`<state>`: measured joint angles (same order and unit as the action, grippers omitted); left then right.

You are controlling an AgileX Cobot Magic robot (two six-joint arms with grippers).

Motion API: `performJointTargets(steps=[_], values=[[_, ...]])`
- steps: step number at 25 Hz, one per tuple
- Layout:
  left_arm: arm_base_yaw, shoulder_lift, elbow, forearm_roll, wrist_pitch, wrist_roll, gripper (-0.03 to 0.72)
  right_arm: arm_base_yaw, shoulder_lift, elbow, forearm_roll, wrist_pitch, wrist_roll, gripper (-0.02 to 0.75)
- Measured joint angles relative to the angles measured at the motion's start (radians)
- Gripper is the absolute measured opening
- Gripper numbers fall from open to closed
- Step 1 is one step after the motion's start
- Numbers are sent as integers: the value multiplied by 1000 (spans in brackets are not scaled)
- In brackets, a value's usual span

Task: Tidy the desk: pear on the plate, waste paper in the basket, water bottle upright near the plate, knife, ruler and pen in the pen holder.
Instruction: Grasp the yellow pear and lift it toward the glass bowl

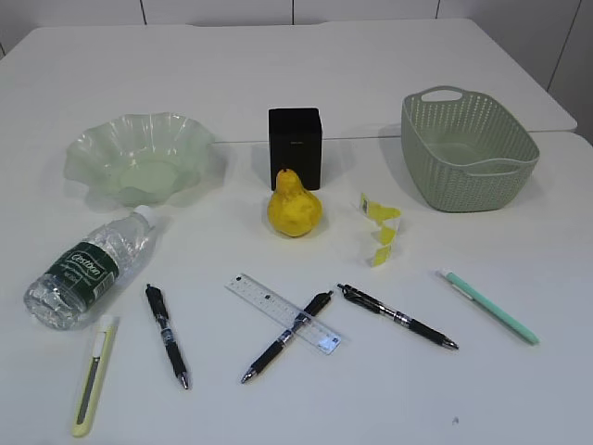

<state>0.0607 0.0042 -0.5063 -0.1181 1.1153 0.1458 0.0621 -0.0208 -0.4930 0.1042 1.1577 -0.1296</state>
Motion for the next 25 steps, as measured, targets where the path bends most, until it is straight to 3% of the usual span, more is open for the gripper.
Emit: performJointTargets(steps=[20,25], values=[[0,0,0,0,0,0,394,0,0,0,0,0,2,501],[-11,69,-6,-47,9,0,393,0,0,0,0,0,2,501]])
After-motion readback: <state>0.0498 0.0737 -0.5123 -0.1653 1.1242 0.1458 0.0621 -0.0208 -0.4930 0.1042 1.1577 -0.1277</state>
